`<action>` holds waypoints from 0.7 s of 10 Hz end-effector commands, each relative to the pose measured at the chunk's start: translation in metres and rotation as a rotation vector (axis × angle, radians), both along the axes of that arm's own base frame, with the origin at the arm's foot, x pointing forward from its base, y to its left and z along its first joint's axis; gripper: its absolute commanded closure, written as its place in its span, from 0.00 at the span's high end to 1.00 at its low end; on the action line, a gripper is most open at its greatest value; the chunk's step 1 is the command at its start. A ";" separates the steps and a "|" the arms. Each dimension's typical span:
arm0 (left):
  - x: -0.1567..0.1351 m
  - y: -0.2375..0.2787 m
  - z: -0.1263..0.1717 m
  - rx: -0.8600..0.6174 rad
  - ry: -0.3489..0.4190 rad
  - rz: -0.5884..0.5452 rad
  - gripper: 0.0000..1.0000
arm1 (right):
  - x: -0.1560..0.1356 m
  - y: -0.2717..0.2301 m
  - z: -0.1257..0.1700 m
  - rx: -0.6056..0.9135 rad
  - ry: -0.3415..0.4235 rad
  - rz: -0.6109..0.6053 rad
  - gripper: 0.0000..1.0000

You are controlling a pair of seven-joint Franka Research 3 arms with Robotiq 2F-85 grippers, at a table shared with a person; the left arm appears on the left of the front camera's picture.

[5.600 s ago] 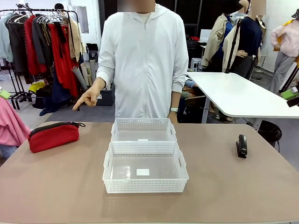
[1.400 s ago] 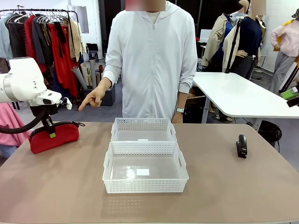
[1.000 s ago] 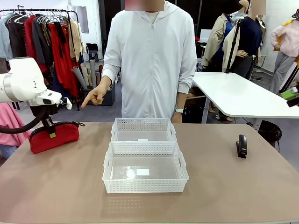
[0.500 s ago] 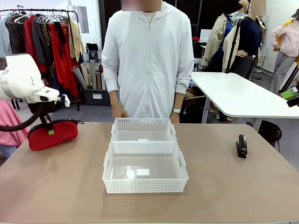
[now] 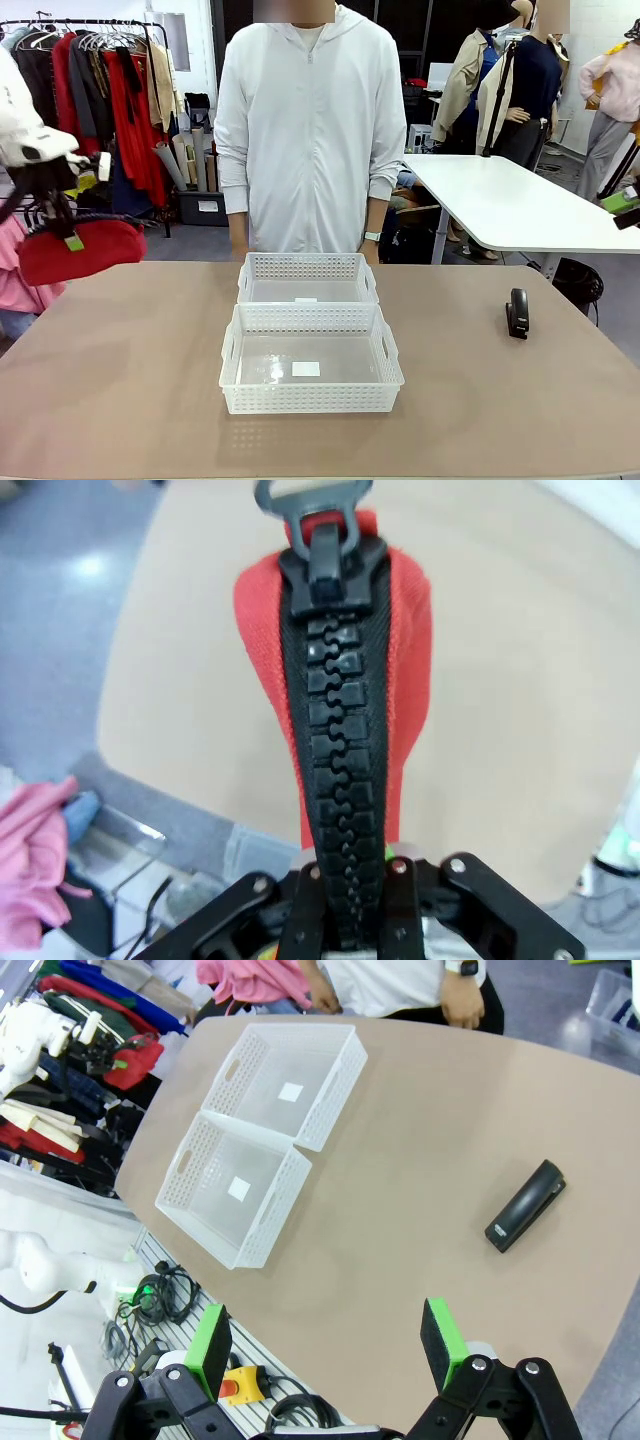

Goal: Distribute items into two baskets.
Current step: Pick up the Pencil pouch that the person points to.

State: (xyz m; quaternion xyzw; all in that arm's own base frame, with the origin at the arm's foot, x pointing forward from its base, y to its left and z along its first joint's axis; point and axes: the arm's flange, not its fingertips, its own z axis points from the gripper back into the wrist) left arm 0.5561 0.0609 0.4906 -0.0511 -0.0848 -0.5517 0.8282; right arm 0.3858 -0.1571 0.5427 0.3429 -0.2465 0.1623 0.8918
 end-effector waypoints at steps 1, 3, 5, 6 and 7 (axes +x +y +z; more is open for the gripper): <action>-0.025 0.001 0.038 0.025 -0.031 -0.049 0.00 | 0.000 0.001 0.001 0.001 -0.012 0.000 1.00; -0.048 0.000 0.080 0.070 -0.095 -0.088 0.00 | 0.000 0.001 0.001 0.001 -0.012 0.000 1.00; -0.051 0.001 0.095 0.112 -0.105 -0.066 0.00 | 0.000 0.001 0.001 0.001 -0.012 0.000 1.00; -0.044 0.005 0.094 0.086 -0.077 -0.103 0.00 | 0.000 0.001 0.001 0.001 -0.012 0.000 1.00; -0.040 0.005 0.090 0.070 -0.069 -0.153 0.00 | 0.000 0.001 0.001 0.001 -0.012 0.000 1.00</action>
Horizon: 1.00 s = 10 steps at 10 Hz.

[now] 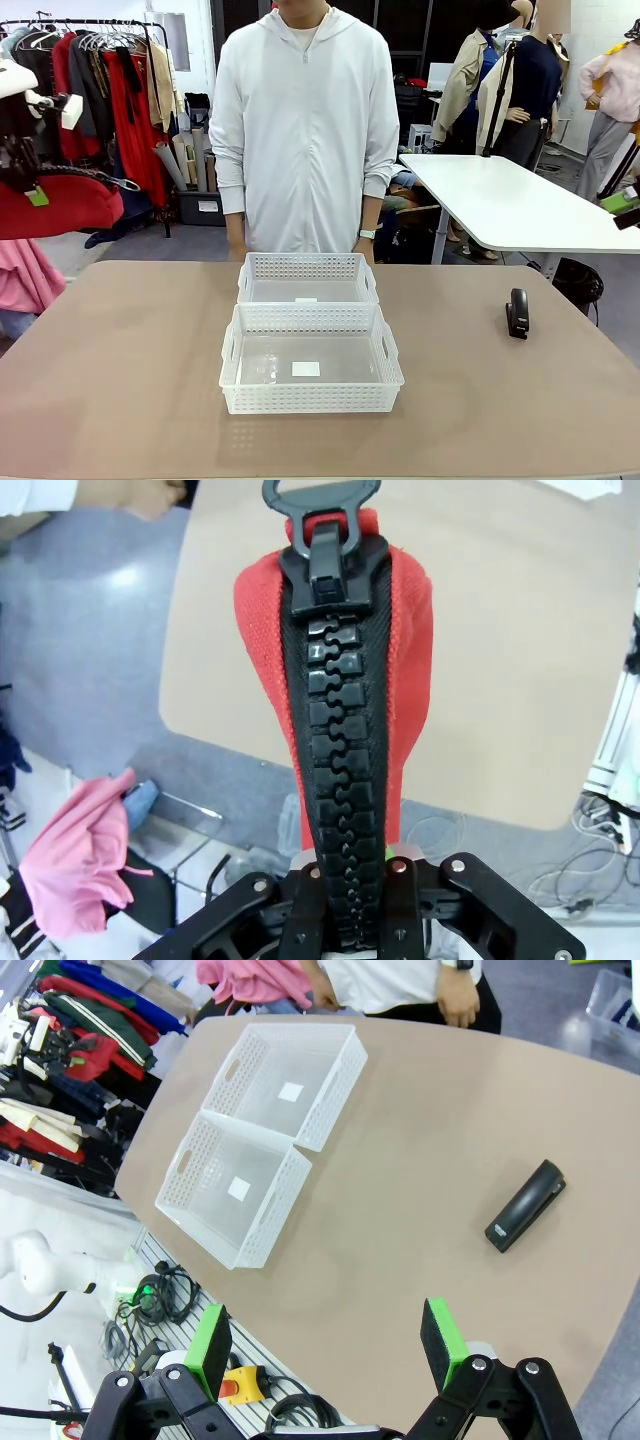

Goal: Distribute items into two baskets.
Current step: Pick up the Pencil pouch that the person points to, then move the picked Pencil pouch towards the Organizing basket indicated by the person, stopping as directed.

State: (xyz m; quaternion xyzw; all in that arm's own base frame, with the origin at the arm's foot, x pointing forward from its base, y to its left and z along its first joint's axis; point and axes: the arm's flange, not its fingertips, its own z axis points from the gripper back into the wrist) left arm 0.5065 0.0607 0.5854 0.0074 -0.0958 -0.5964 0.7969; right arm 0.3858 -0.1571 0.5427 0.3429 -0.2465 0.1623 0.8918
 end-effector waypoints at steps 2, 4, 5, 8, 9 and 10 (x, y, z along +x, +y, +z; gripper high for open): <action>0.000 0.000 0.000 0.000 0.000 0.000 0.00 | 0.000 0.001 0.001 0.001 -0.012 0.001 1.00; 0.000 0.000 0.000 0.000 0.000 0.000 0.00 | 0.000 0.001 0.001 0.001 -0.012 0.001 1.00; 0.000 0.000 0.000 0.000 0.000 0.000 0.00 | 0.000 0.001 0.001 0.001 -0.012 0.001 1.00; 0.000 0.000 0.000 0.000 0.000 0.000 0.00 | 0.000 0.001 0.001 0.001 -0.012 0.001 1.00; 0.000 0.000 0.000 0.000 0.000 0.000 0.00 | 0.000 0.001 0.001 0.001 -0.012 0.001 1.00; 0.000 0.000 0.000 0.000 0.000 0.000 0.00 | 0.000 0.001 0.001 0.001 -0.012 0.001 1.00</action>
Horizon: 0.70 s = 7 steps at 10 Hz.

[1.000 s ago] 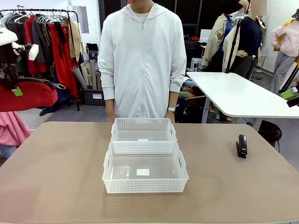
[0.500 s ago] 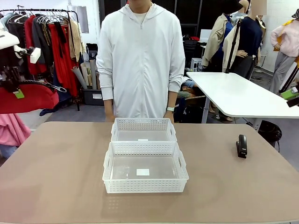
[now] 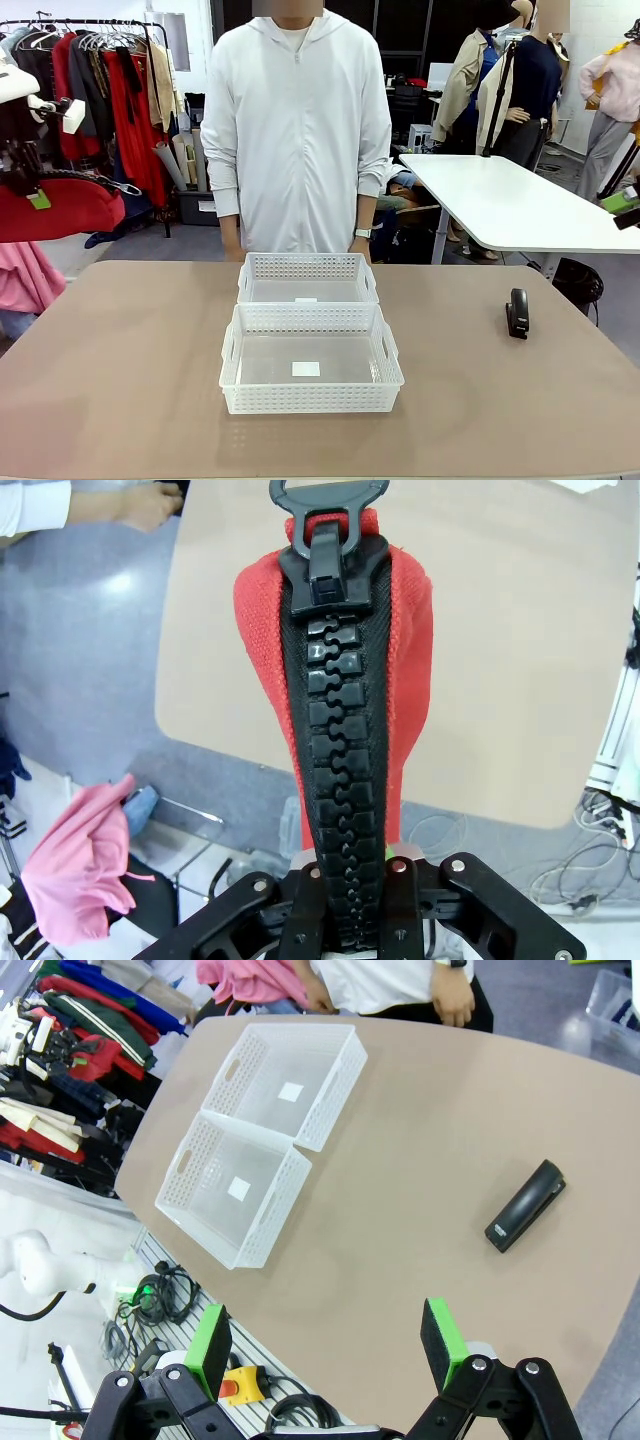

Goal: Distribute items into two baskets.
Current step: Move the picked Pencil pouch towards the Organizing basket indicated by the person, stopping as directed.

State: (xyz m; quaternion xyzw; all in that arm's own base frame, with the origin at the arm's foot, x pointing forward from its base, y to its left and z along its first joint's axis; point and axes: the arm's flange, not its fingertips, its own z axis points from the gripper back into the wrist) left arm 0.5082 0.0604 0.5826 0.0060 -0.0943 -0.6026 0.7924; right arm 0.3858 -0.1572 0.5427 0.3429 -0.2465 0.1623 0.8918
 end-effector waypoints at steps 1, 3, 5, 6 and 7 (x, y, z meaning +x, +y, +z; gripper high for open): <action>-0.002 0.000 0.003 -0.001 -0.003 0.015 0.00 | 0.000 0.002 0.001 0.001 -0.012 0.001 1.00; -0.002 0.000 0.003 -0.001 -0.003 0.015 0.00 | 0.000 0.002 0.001 0.001 -0.012 0.001 1.00; -0.002 0.000 0.003 -0.001 -0.003 0.015 0.00 | 0.000 0.002 0.001 0.001 -0.012 0.001 1.00; -0.002 0.000 0.003 -0.001 -0.003 0.015 0.00 | 0.000 0.002 0.001 0.001 -0.012 0.001 1.00; -0.002 0.000 0.003 -0.001 -0.003 0.015 0.00 | 0.000 0.002 0.001 0.001 -0.012 0.001 1.00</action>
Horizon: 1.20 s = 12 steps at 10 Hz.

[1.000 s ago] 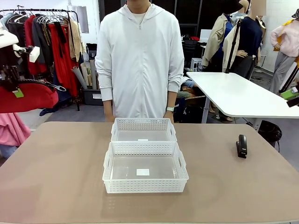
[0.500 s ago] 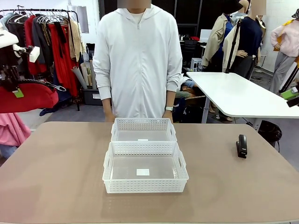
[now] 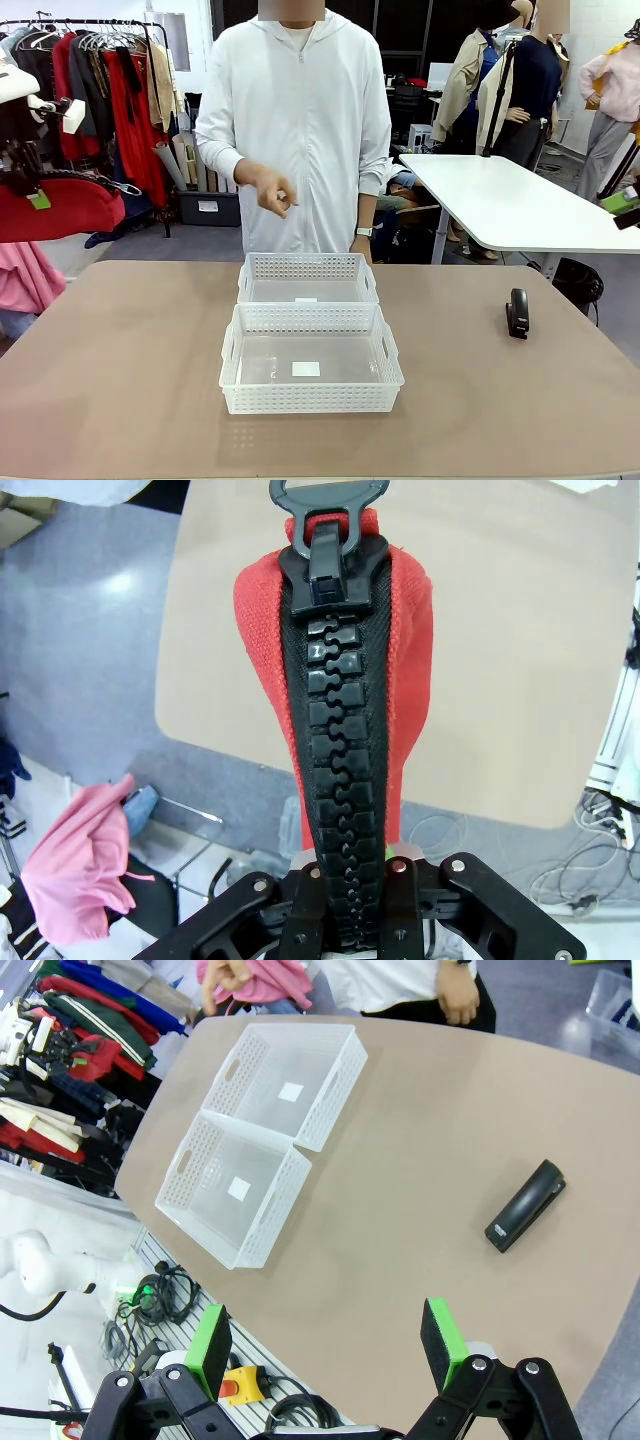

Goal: Distribute items into two baskets.
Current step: Move the picked Pencil pouch towards the Organizing basket indicated by the person, stopping as directed.

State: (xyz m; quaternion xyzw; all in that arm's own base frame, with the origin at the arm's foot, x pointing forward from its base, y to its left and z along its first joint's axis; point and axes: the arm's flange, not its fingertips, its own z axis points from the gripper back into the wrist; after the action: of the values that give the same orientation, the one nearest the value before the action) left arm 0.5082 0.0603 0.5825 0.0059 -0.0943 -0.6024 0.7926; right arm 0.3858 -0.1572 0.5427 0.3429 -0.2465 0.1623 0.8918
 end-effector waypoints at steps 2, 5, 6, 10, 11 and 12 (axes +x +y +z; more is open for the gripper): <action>-0.002 0.000 0.003 -0.001 -0.003 0.015 0.00 | 0.000 0.002 0.001 0.001 -0.012 0.001 1.00; -0.002 0.000 0.003 -0.001 -0.003 0.015 0.00 | 0.000 0.002 0.001 0.001 -0.012 0.001 1.00; -0.002 0.000 0.003 -0.001 -0.003 0.015 0.00 | 0.000 0.002 0.001 0.001 -0.012 0.001 1.00; -0.002 0.000 0.003 -0.001 -0.003 0.015 0.00 | 0.000 0.002 0.001 0.001 -0.012 0.001 1.00; -0.002 0.000 0.003 -0.001 -0.003 0.015 0.00 | 0.000 0.002 0.001 0.001 -0.012 0.001 1.00; -0.002 0.000 0.003 -0.001 -0.003 0.015 0.00 | 0.000 0.002 0.001 0.001 -0.012 0.001 1.00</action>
State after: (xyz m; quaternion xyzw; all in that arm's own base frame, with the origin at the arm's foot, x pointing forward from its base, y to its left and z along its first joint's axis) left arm 0.5082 0.0603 0.5825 0.0059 -0.0943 -0.6022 0.7927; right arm 0.3858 -0.1572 0.5427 0.3429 -0.2465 0.1623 0.8918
